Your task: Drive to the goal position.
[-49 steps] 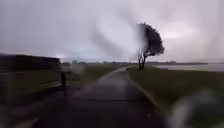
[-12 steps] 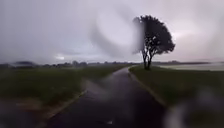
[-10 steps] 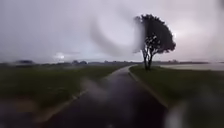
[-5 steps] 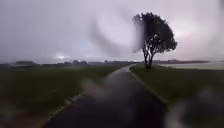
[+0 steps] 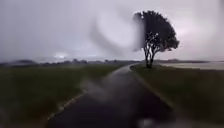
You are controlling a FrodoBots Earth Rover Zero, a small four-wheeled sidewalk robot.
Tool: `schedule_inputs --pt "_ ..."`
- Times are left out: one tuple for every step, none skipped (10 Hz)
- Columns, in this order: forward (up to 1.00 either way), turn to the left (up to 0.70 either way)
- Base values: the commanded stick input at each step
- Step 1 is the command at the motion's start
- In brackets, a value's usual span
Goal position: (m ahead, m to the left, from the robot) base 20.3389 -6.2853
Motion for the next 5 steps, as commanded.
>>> schedule_inputs --pt "0.70 0.00" --pt "0.70 0.00" --pt "0.70 0.00" --pt "0.70 -0.14" --pt "0.70 -0.14"
